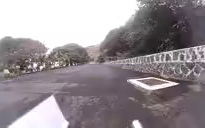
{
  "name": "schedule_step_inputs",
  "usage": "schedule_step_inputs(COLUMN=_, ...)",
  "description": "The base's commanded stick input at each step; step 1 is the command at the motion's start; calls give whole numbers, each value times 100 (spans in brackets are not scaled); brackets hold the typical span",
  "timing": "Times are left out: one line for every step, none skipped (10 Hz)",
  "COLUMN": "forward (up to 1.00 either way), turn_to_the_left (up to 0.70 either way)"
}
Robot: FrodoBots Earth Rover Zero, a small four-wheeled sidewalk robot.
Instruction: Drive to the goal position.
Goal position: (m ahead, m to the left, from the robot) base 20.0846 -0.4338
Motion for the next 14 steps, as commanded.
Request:
schedule_step_inputs(forward=100, turn_to_the_left=0)
schedule_step_inputs(forward=100, turn_to_the_left=0)
schedule_step_inputs(forward=100, turn_to_the_left=0)
schedule_step_inputs(forward=100, turn_to_the_left=0)
schedule_step_inputs(forward=100, turn_to_the_left=0)
schedule_step_inputs(forward=100, turn_to_the_left=0)
schedule_step_inputs(forward=100, turn_to_the_left=0)
schedule_step_inputs(forward=100, turn_to_the_left=0)
schedule_step_inputs(forward=100, turn_to_the_left=0)
schedule_step_inputs(forward=100, turn_to_the_left=0)
schedule_step_inputs(forward=100, turn_to_the_left=0)
schedule_step_inputs(forward=100, turn_to_the_left=0)
schedule_step_inputs(forward=100, turn_to_the_left=0)
schedule_step_inputs(forward=100, turn_to_the_left=0)
